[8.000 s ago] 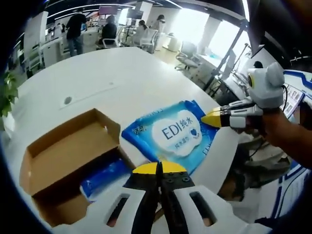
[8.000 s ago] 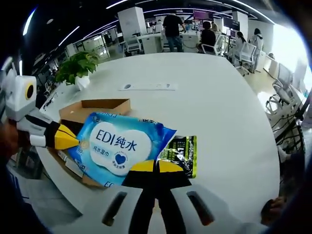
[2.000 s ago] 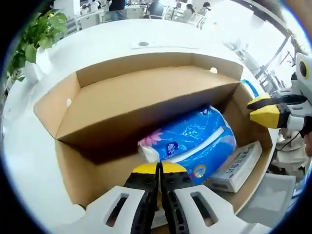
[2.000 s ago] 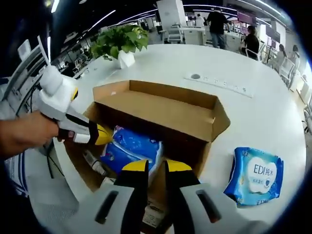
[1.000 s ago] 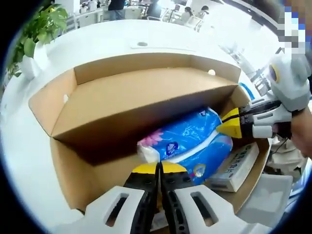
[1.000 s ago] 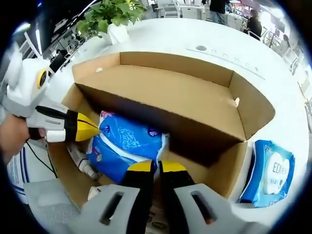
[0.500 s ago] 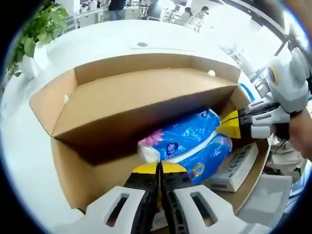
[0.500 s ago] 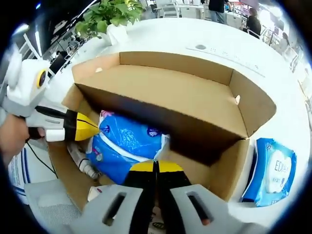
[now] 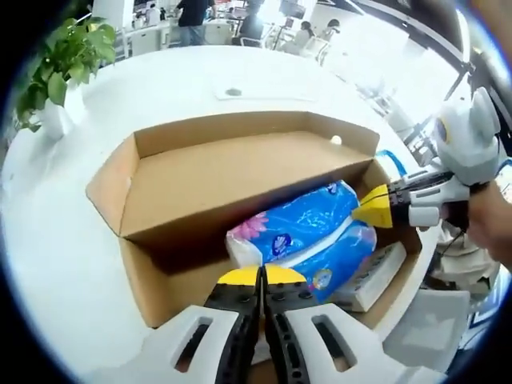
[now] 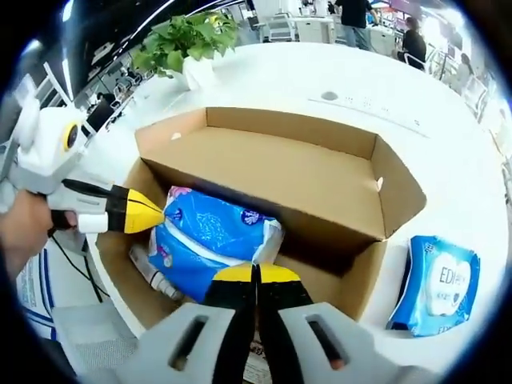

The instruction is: Operate the shoe box by opening the lid, removing the specified soft item, and placing it in the target area until the item is outside and the box remains undamaged.

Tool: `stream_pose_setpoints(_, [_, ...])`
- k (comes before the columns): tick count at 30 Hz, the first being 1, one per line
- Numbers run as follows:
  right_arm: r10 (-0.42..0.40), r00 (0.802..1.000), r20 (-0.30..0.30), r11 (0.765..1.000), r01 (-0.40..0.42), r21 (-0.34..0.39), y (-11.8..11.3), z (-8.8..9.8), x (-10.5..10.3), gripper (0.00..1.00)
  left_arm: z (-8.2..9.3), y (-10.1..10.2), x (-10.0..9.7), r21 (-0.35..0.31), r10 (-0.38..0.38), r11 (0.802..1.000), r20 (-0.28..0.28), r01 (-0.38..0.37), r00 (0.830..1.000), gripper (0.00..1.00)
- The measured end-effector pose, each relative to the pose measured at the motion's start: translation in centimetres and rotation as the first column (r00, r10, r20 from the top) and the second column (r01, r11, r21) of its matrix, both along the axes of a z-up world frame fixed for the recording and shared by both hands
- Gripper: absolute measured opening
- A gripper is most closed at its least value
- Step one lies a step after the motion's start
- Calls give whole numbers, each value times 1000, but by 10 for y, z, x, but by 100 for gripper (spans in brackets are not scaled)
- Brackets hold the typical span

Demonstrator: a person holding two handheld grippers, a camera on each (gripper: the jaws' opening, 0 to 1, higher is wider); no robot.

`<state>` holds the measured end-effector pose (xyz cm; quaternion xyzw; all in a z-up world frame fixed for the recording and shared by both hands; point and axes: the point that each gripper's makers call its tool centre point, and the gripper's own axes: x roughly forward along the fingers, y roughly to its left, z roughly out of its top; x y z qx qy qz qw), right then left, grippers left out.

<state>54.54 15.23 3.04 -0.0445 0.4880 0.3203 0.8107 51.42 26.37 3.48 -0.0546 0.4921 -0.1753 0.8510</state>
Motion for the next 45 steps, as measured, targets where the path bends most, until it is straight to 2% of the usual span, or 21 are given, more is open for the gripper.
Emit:
stream_pose_setpoints(8, [-15,999,30,999,13,36,-2,34,-7,0,33,-2,-7,-15,-1,1000,33,2,999,0])
stream_pose_setpoints(15, [-28,998,58,998,24,63,-10,64,-16,0,67,-9,-13,-10,-37,999,73,38,997,0])
stream_pose_setpoints(18, [-34,997,65,997,30,68,-13,72,-23,0,77,-11,-13,-6,-45,999,90,46,995,0])
stream_pose_setpoints(23, [-38,996,78,998,33,62,-19,82,-27,0,83,-15,-18,-6,-48,999,103,49,994,0])
stream_pose_setpoints(30, [-44,995,93,998,39,48,-34,95,-32,0,95,-30,-27,-11,-72,997,117,73,991,0])
stream_pose_setpoints(37, [-68,992,107,997,64,41,-58,102,-35,0,106,-55,-27,-18,-100,994,134,103,986,0])
stream_pose_setpoints(45, [-108,987,119,994,105,27,-94,107,-42,0,108,-93,-26,-27,-149,988,139,154,979,0])
